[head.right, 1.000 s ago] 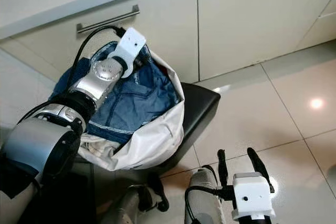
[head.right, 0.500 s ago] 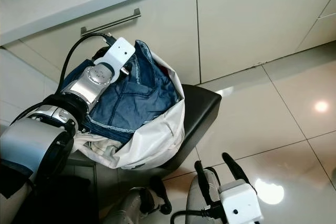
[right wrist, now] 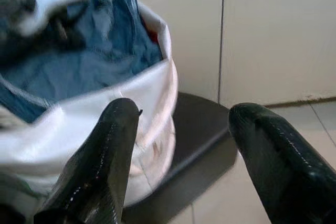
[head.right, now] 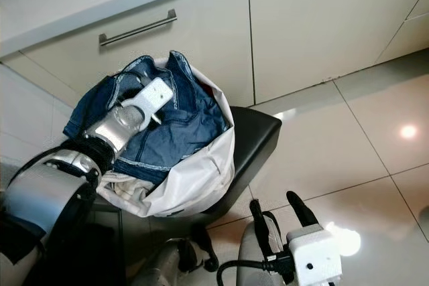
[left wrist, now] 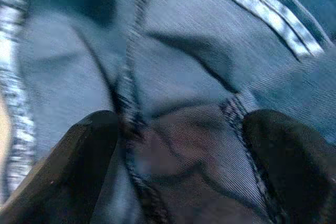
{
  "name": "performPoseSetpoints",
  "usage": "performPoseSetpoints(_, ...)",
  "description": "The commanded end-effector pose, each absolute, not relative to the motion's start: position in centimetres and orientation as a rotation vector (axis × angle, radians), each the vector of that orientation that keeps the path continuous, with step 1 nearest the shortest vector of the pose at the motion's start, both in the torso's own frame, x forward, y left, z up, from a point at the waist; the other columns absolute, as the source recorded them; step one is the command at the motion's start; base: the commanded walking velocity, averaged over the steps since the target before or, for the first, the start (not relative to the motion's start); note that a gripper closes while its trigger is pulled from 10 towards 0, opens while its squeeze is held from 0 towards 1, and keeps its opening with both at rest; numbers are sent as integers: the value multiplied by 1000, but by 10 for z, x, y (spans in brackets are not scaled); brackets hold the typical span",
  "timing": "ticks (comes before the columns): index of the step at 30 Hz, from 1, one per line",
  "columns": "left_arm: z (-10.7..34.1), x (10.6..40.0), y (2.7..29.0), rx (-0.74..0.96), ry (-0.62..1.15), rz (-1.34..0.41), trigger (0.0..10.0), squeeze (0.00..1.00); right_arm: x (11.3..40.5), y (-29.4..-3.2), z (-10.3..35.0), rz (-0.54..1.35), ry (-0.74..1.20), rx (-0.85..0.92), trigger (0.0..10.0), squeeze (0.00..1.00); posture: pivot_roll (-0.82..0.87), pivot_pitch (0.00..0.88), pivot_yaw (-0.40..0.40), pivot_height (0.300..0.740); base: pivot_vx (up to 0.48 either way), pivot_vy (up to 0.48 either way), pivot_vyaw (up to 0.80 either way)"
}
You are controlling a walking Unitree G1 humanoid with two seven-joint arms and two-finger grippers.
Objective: Clothes washing
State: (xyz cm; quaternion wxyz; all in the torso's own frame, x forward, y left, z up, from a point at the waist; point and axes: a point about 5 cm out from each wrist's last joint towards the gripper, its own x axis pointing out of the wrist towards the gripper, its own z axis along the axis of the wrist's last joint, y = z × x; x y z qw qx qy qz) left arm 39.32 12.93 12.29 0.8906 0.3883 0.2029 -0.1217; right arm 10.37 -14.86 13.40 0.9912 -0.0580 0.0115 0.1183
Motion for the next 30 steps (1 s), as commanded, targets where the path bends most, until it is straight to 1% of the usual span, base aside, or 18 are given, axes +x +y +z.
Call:
performPoseSetpoints(1, 109, 387, 139, 837, 483, -246, 10000, 0, 99, -143, 138, 264, 36, -78, 10000, 0, -564, 359, 266, 740, 0, 0, 0)
performPoseSetpoints(4, 100, 382, 138, 849, 506, -261, 10000, 0, 95, -139, 143, 332, 48, -102, 10000, 0, -574, 373, 258, 740, 0, 0, 0)
performPoseSetpoints(5, 96, 380, 137, 850, 515, -262, 10000, 0, 94, -142, 140, 358, 62, -167, 10000, 0, -577, 377, 255, 740, 0, 0, 0)
performPoseSetpoints(9, 87, 375, 136, 889, 538, -282, 10000, 0, 97, -148, 138, 349, 71, -223, 10000, 0, -571, 381, 247, 740, 0, 0, 0)
performPoseSetpoints(13, 82, 372, 134, 893, 557, -301, 10000, 0, 99, -150, 139, 338, 71, -217, 10000, 0, -569, 382, 244, 740, 0, 0, 0)
performPoseSetpoints(17, 66, 361, 125, 817, 637, -363, 10000, 0, 101, -145, 142, 341, 70, -191, 10000, 0, -574, 386, 234, 740, 0, 0, 0)
performPoseSetpoints(19, 63, 359, 123, 810, 648, -373, 10000, 0, 101, -144, 142, 345, 71, -189, 10000, 0, -574, 386, 234, 740, 0, 0, 0)
performPoseSetpoints(20, 62, 358, 122, 814, 652, -380, 9529, 0, 101, -144, 142, 346, 72, -188, 10000, 0, -578, 384, 233, 740, 0, 0, 0)
performPoseSetpoints(22, 61, 358, 122, 816, 652, -381, 9529, 0, 101, -144, 141, 345, 73, -189, 10000, 0, -578, 384, 233, 740, 0, 0, 0)
performPoseSetpoints(23, 59, 356, 120, 787, 658, -400, 0, 0, 101, -144, 141, 339, 74, -187, 10000, 0, -576, 383, 234, 740, 0, 0, 0)
performPoseSetpoints(30, 59, 356, 112, 826, 594, -447, 0, 0, 102, -143, 140, 324, 82, -179, 10000, 0, -572, 382, 234, 740, 0, 0, 0)
